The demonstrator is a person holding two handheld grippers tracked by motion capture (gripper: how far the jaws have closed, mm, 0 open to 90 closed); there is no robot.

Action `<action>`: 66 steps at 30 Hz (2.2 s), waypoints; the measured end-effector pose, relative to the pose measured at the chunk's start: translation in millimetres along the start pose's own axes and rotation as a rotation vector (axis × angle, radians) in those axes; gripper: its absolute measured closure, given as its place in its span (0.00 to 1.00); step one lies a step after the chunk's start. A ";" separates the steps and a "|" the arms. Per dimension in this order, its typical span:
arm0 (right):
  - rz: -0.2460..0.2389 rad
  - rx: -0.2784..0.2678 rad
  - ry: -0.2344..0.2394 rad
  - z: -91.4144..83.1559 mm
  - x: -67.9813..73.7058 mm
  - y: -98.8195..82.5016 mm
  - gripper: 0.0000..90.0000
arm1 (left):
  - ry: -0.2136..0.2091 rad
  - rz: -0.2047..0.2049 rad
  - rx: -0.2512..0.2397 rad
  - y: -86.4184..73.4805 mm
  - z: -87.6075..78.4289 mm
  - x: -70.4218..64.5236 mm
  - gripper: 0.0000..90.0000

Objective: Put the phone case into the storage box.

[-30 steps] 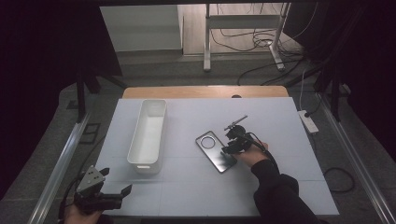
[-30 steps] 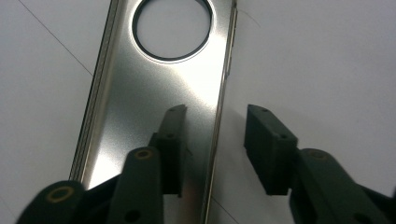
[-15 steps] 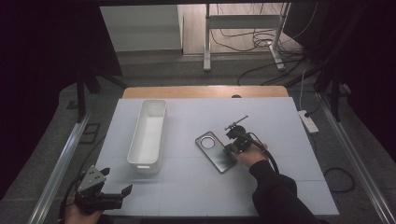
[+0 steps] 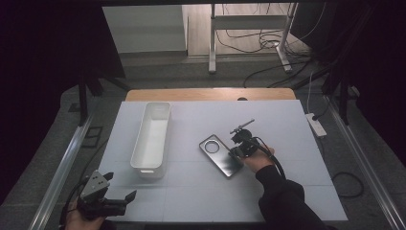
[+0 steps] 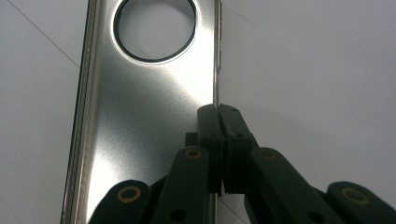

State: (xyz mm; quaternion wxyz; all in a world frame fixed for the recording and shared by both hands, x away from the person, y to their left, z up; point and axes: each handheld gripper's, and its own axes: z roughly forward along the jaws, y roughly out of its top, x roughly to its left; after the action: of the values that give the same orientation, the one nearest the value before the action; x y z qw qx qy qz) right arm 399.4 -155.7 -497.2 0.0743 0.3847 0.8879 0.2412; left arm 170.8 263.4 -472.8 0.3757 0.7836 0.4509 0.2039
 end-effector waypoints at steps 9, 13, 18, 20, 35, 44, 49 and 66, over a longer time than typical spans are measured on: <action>-0.008 -0.056 0.010 -19.0 -0.6 -3.6 0.98 | -0.043 -0.027 0.004 0.7 0.6 4.0 0.03; -0.001 -0.082 0.007 -26.5 -1.7 -5.5 0.98 | -0.036 -0.034 0.003 1.4 0.5 3.4 0.01; 0.008 -0.118 0.001 -35.2 -3.7 -7.0 0.98 | -0.048 -0.048 -0.008 4.3 0.8 2.9 0.00; 0.011 -0.130 0.000 -38.9 -4.1 -7.7 0.98 | -0.049 -0.044 -0.015 7.2 1.0 0.9 0.00; 0.005 -0.191 -0.003 -59.4 -1.3 -11.0 0.98 | -0.111 -0.024 -0.034 27.9 7.4 -8.5 0.00; 0.011 -0.222 0.004 -66.1 0.0 -10.2 0.98 | -0.145 -0.017 -0.039 41.7 18.1 -10.2 0.00; 0.006 -0.234 0.005 -69.4 0.9 -10.0 0.98 | -0.154 -0.001 -0.041 52.2 25.4 -11.4 0.00; 0.011 -0.266 0.002 -78.6 -0.5 -10.5 0.98 | -0.197 0.052 -0.056 88.8 56.9 -21.8 0.00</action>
State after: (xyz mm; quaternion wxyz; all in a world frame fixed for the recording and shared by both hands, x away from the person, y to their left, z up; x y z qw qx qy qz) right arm 368.0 -191.4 -433.8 0.1225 0.3759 0.8460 0.3577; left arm 246.3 194.0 -440.0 0.4343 0.8006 0.3853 0.1482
